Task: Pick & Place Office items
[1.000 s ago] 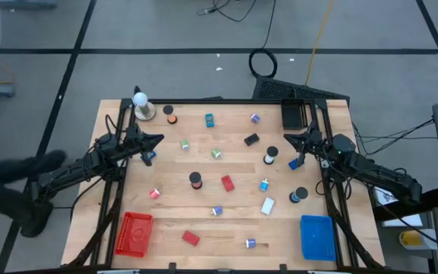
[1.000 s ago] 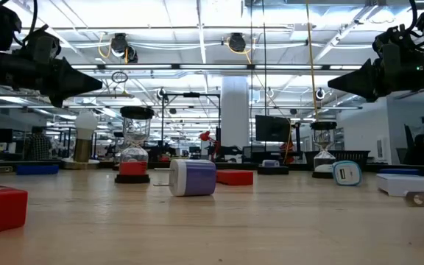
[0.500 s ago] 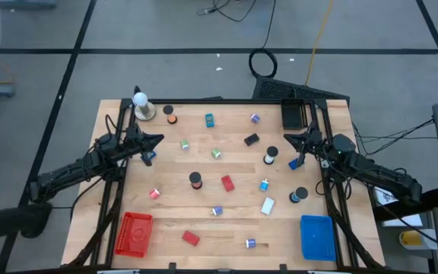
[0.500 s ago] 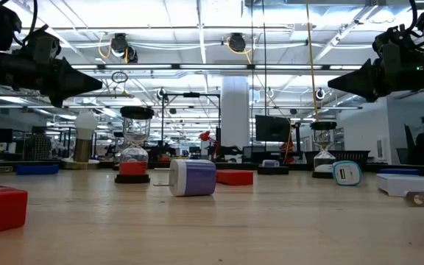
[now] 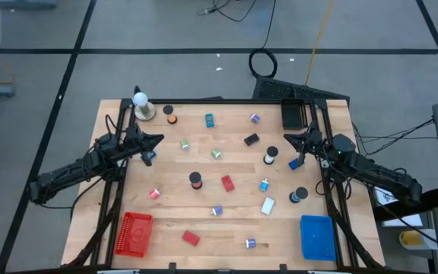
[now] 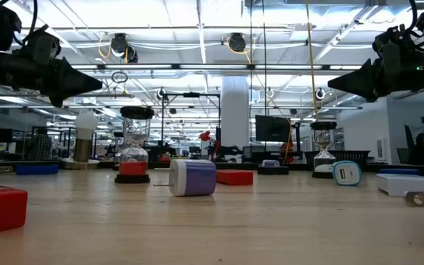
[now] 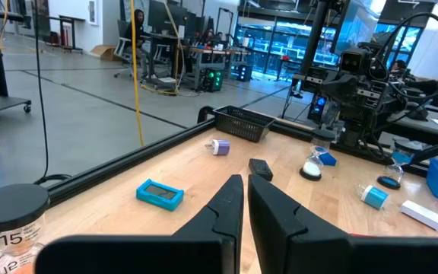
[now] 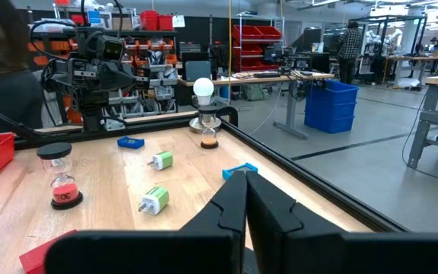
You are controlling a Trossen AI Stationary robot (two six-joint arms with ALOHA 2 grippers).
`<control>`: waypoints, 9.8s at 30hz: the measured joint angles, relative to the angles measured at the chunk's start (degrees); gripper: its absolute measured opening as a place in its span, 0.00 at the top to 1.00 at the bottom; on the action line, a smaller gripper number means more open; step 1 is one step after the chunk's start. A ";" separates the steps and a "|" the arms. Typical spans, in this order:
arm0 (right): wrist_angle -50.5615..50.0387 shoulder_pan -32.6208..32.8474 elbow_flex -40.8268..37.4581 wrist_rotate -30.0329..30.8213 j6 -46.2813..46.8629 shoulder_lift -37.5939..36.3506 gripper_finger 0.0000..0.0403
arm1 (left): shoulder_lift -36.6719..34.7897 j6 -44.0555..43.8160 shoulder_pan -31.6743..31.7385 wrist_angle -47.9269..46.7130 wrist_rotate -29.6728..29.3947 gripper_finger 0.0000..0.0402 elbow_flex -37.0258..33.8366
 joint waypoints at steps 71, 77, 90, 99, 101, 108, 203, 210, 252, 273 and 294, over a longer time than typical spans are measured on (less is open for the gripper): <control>0.14 -0.01 0.00 0.01 0.00 -0.02 0.99 | 0.01 1.60 -0.01 5.66 2.46 0.94 0.00; 0.13 -0.01 0.00 0.01 0.00 -0.02 0.99 | 0.02 0.28 0.01 8.47 1.05 0.94 -0.02; 0.13 0.00 0.00 0.01 0.00 -0.02 0.99 | 8.55 1.63 0.01 13.66 10.37 0.94 0.02; 0.45 -0.01 -0.01 0.02 -0.11 -0.02 0.99 | 20.16 0.07 0.01 17.14 1.99 0.94 0.01; 0.97 -0.01 0.00 0.01 -0.04 -0.02 0.99 | 22.76 0.68 0.01 21.47 0.22 0.94 0.02; 13.01 0.38 -0.02 -1.75 12.00 0.15 0.99 | 29.24 6.32 -0.02 33.45 7.72 0.94 0.02; -51.08 6.12 76.61 10.79 0.35 97.20 0.50 | 39.87 15.38 -8.63 37.15 7.61 0.94 0.02; -60.63 7.49 85.78 14.48 -19.36 106.37 0.39 | 40.67 14.83 -8.69 34.51 7.98 0.94 0.02; -48.89 0.63 77.53 8.86 -33.13 108.87 0.40 | 42.88 16.41 -10.83 35.10 7.89 0.94 0.00; -47.78 -0.96 77.59 9.09 -6.89 107.59 0.68 | 42.88 16.46 -10.83 34.18 7.41 0.94 0.00; -47.99 -1.27 77.48 6.20 12.41 105.35 0.42 | 42.88 15.63 -10.83 33.68 7.48 0.94 0.00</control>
